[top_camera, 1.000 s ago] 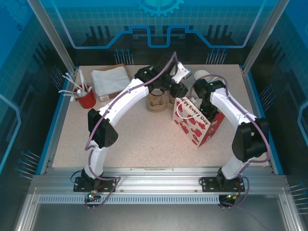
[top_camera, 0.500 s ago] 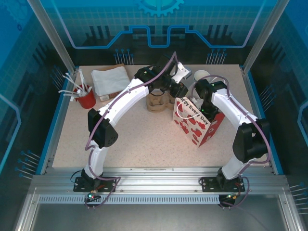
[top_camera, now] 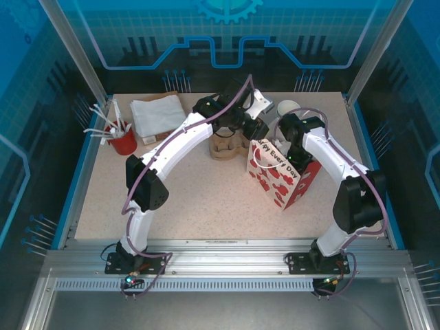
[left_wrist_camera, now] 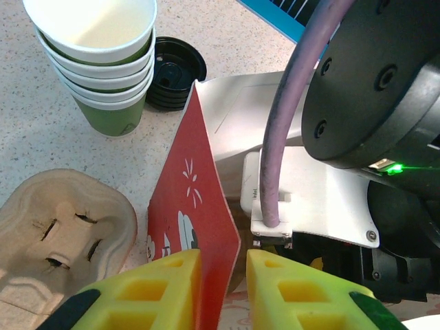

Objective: Pack the takeout coffee

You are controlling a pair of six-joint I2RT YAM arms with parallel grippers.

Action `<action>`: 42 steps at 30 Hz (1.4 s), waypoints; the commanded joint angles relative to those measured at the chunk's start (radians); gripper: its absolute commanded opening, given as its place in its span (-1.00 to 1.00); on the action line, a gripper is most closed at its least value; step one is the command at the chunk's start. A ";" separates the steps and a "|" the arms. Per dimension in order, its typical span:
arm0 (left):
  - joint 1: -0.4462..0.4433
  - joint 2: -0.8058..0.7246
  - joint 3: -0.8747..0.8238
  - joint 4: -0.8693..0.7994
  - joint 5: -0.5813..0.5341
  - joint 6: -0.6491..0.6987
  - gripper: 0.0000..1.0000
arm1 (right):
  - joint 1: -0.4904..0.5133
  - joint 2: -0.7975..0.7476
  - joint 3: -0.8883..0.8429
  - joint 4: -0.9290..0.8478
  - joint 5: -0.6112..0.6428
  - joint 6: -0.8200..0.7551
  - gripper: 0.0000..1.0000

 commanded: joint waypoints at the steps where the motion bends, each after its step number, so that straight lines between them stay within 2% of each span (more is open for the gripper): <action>1: 0.001 -0.009 -0.017 -0.029 0.007 0.014 -0.48 | -0.020 0.069 -0.049 0.089 0.046 0.010 -0.03; 5: 0.000 -0.009 -0.013 -0.028 0.007 0.011 -0.48 | -0.007 0.033 -0.002 0.055 0.036 0.012 0.12; 13: 0.001 -0.007 -0.013 -0.026 0.010 0.008 -0.48 | 0.022 0.000 0.061 0.011 0.016 0.012 0.62; 19: 0.000 -0.007 -0.007 -0.028 0.008 0.008 -0.48 | 0.034 -0.023 0.091 -0.012 0.016 0.014 0.67; 42: 0.001 -0.003 0.014 -0.030 0.007 -0.012 -0.44 | 0.044 -0.170 0.216 -0.067 -0.110 -0.002 0.76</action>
